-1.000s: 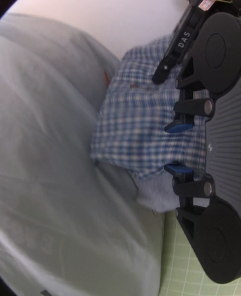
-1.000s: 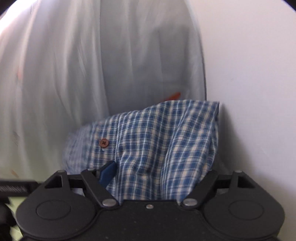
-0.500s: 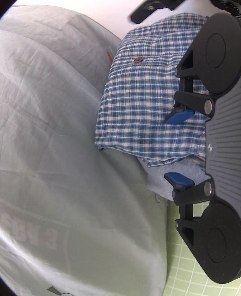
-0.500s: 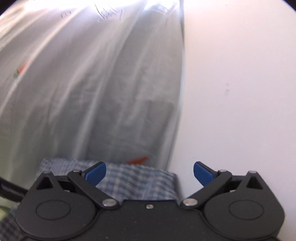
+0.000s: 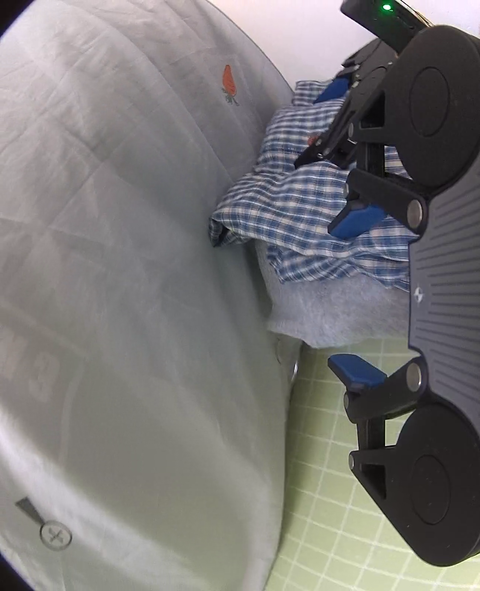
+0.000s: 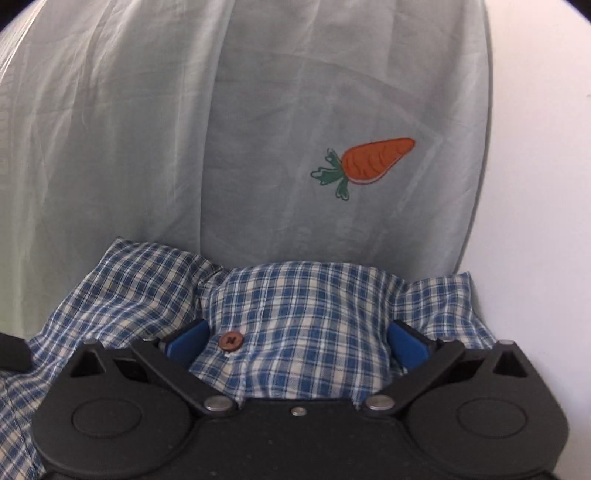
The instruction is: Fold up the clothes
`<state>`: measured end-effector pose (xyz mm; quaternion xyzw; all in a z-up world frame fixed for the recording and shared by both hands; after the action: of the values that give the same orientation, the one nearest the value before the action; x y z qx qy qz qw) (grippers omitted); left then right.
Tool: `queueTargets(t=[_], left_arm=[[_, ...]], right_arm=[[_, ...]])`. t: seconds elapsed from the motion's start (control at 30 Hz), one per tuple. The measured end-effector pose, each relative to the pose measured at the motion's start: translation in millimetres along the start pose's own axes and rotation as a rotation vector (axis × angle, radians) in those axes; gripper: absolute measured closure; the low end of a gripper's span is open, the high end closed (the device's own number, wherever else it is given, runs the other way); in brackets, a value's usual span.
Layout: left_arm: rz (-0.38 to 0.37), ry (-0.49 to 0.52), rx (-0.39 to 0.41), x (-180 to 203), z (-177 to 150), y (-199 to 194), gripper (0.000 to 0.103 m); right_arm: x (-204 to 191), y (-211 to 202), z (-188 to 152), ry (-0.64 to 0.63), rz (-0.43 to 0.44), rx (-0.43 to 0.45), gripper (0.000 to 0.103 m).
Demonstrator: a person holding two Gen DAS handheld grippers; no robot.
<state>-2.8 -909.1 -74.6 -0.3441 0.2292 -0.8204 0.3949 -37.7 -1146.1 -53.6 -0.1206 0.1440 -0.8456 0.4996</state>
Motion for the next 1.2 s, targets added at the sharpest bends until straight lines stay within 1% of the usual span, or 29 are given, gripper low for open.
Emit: queueTargets(t=[0.07,0.13,0.2,0.23,0.3,0.37,0.47,0.57,0.67,0.7,0.83,0.93,1.07,1.2], left_arm=[[0.005,0.030,0.007,-2,0,-12,0.026],[-0.013,0.066,0.031,2,-5,-29,0.017],[-0.030,0.100,0.054,6,-10,-46,0.012],[-0.036,0.112,0.066,5,-14,-57,0.012],[-0.048,0.131,0.087,4,-21,-78,0.011],[-0.059,0.146,0.105,8,-28,-97,0.008],[-0.076,0.189,0.125,15,-46,-128,0.006],[-0.100,0.205,0.142,17,-68,-161,0.001],[-0.126,0.232,0.125,18,-99,-187,0.000],[-0.125,0.243,0.114,17,-108,-193,0.000],[-0.127,0.274,0.075,12,-145,-214,0.000],[-0.129,0.292,0.050,5,-168,-229,0.000],[-0.109,0.330,0.022,-2,-189,-242,0.000],[-0.121,0.357,0.007,-4,-204,-255,0.000]], right_arm=[[-1,-12,4,-0.006,-0.020,-0.003,0.000],[-1,-28,10,-0.010,-0.043,-0.014,0.000],[0,-54,11,0.021,-0.073,-0.007,0.000],[1,-69,11,0.040,-0.088,0.004,0.000],[-1,-101,4,0.066,-0.091,0.009,0.000],[-4,-132,-5,0.087,-0.094,-0.010,0.000],[-8,-189,-28,0.121,-0.099,-0.033,0.000],[-10,-239,-53,0.143,-0.086,-0.052,0.000],[-27,-275,-80,0.144,-0.088,-0.079,0.000],[-31,-281,-85,0.149,-0.088,-0.086,0.000],[-46,-331,-117,0.164,-0.085,-0.119,0.000],[-57,-357,-139,0.174,-0.089,-0.151,0.000],[-64,-382,-166,0.208,-0.095,-0.197,0.000],[-68,-395,-178,0.225,-0.111,-0.231,0.000]])
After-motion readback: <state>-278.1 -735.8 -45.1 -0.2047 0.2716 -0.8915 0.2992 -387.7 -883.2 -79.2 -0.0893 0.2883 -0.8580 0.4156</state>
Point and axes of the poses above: each gripper's, at about its wrist camera, not at the fingertips, and y roughly the way its jaws point, x to its right, z to its top, the point moved 10 cm from there along y, roughly the way its jaws point, and after that the axes turned 1 degree about -x, right-handed, at the moved point
